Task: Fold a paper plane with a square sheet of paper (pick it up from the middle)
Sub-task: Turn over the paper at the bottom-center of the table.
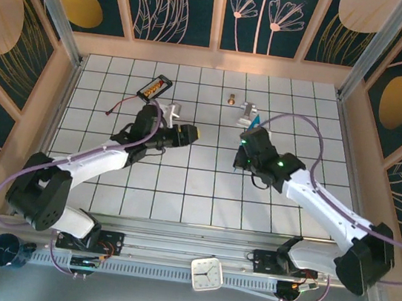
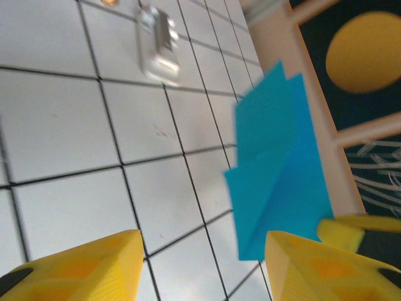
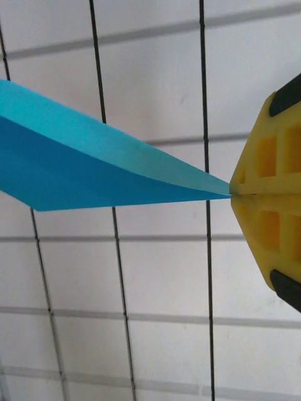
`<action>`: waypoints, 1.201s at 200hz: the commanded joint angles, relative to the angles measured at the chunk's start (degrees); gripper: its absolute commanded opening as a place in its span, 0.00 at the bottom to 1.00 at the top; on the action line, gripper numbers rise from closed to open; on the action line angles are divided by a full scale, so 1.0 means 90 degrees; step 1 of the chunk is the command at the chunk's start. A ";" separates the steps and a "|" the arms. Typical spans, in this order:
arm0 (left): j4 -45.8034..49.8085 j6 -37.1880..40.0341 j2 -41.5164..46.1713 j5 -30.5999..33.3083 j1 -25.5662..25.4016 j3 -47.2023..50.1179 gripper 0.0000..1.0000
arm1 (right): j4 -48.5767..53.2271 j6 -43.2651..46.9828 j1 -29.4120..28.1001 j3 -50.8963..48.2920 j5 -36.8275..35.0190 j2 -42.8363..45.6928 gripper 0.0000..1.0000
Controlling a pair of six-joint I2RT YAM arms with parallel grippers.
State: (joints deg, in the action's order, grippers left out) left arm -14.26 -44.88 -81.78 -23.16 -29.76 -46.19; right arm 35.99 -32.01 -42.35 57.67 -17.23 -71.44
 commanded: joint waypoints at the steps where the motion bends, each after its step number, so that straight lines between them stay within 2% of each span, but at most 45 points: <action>1: 0.0617 0.0102 0.0312 0.0230 0.0282 0.0327 0.55 | 0.1968 0.0357 -0.0653 0.0574 -0.1816 -0.0844 0.00; 25: 0.0646 -0.0002 0.0538 0.0396 0.0590 0.0684 0.55 | 0.2103 0.0288 -0.1341 0.0875 -0.1979 -0.1618 0.00; 60: 0.0890 0.0075 0.0586 0.0442 0.0748 0.0790 0.55 | 0.1089 0.0529 -0.2034 0.0761 -0.0798 -0.2154 0.00; 90: 0.0828 -0.0090 0.0399 -0.0158 0.0748 0.0750 0.56 | -0.0312 0.0647 -0.2170 0.0137 0.0601 -0.2046 0.00; 123: 0.0335 -0.0624 -0.0015 -0.0939 0.0738 0.0737 0.51 | -0.1491 0.0637 -0.2176 -0.0415 0.1341 -0.1926 0.02; 165: -0.0388 -0.1215 -0.0663 -0.1563 0.0599 0.0522 0.48 | -0.2289 0.0619 -0.2172 -0.0888 0.1583 -0.1857 0.09; 207: -0.0730 -0.1476 -0.1598 -0.1932 0.0169 -0.0082 0.48 | -0.2561 0.0606 -0.2170 -0.1123 0.1579 -0.1855 0.09; 240: -0.0491 -0.1298 -0.2044 -0.1898 0.0036 -0.0486 0.48 | -0.2676 0.0521 -0.2170 -0.1254 0.1536 -0.1846 0.08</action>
State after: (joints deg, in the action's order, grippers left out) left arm -17.87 -56.25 -97.54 -38.46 -28.88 -47.42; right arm 14.35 -26.92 -61.76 47.68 -3.33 -89.60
